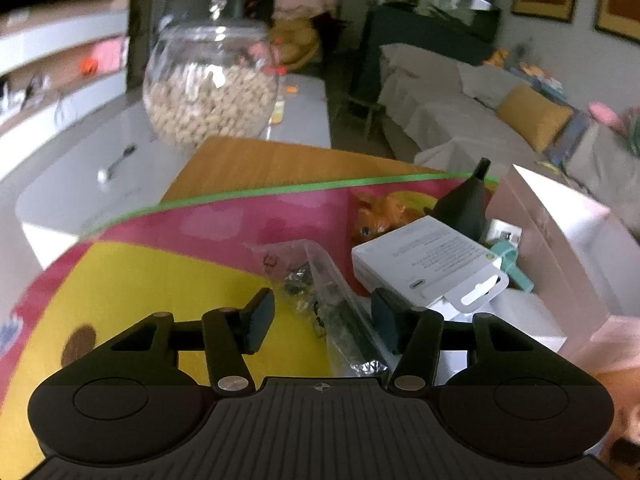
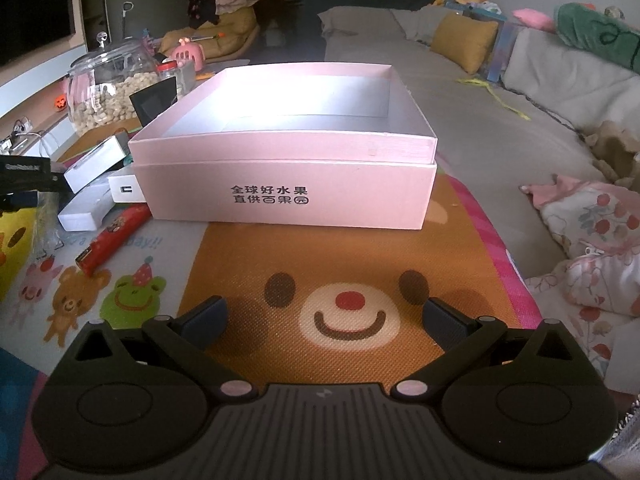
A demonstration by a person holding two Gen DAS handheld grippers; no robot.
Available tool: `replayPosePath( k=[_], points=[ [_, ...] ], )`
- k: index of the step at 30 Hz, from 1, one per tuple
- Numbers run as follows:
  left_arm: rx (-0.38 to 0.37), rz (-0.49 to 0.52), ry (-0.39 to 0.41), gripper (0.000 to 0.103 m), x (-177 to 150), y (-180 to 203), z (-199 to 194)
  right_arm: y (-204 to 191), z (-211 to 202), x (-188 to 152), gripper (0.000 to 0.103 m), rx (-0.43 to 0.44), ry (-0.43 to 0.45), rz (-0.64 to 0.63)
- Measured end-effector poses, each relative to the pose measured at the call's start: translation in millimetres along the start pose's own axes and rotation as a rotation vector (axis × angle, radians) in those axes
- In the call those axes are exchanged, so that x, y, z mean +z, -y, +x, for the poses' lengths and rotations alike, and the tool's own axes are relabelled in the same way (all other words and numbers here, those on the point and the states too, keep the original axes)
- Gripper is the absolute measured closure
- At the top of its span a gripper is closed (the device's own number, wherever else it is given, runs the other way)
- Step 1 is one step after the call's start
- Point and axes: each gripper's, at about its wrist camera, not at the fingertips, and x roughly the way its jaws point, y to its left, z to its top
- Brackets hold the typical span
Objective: Organize rigid objects
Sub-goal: 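Grasp the white rectangular package with the right gripper while the left grasps the clear cable bag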
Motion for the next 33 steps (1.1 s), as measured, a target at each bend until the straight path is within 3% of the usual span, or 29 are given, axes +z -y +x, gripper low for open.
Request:
replayPosePath(
  k=[1,6,9,10,13,17,20,23,27,30,31,32,33],
  points=[
    [-0.009,0.016,0.007,0.046,-3,2,-4,0,0,0,0.000,0.002,-0.001,-0.003],
    [-0.082,0.069,0.006,0.073,-26,-3,-34,2,-3,-2,0.000,0.027,0.011,-0.013],
    [-0.092,0.156,0.019,0.073,-48,-7,-61,-2,-6,-3,0.005,0.041,0.020,-0.036],
    [-0.103,0.163,0.019,0.073,-53,-10,-68,-6,-9,-3,0.013,0.061,0.032,-0.064],
    [-0.165,0.092,-0.007,0.071,-59,-22,-69,-31,-23,5,0.016,0.109,0.100,-0.173],
    [-0.203,0.066,-0.005,0.069,-55,-24,-63,-77,-39,49,0.016,0.230,0.182,-0.281],
    [-0.199,0.107,-0.010,0.066,-57,-18,-63,-114,-24,91,0.016,0.295,0.136,-0.314],
    [-0.189,0.111,-0.008,0.066,-58,-16,-64,-153,4,116,0.016,0.287,0.086,-0.375],
    [-0.205,0.091,-0.008,0.066,-59,-20,-64,-205,49,127,0.016,0.248,0.035,-0.477],
    [-0.227,0.062,-0.007,0.066,-60,-27,-64,-214,85,132,0.015,0.242,-0.076,-0.455],
    [-0.234,0.052,-0.006,0.066,-60,-29,-64,-214,89,133,0.021,0.259,-0.080,-0.442],
    [-0.241,0.042,-0.004,0.067,-61,-30,-64,-214,87,132,0.033,0.258,-0.067,-0.444],
    [-0.244,0.037,-0.003,0.067,-61,-31,-65,-213,83,132,0.034,0.274,-0.084,-0.453]
  ],
)
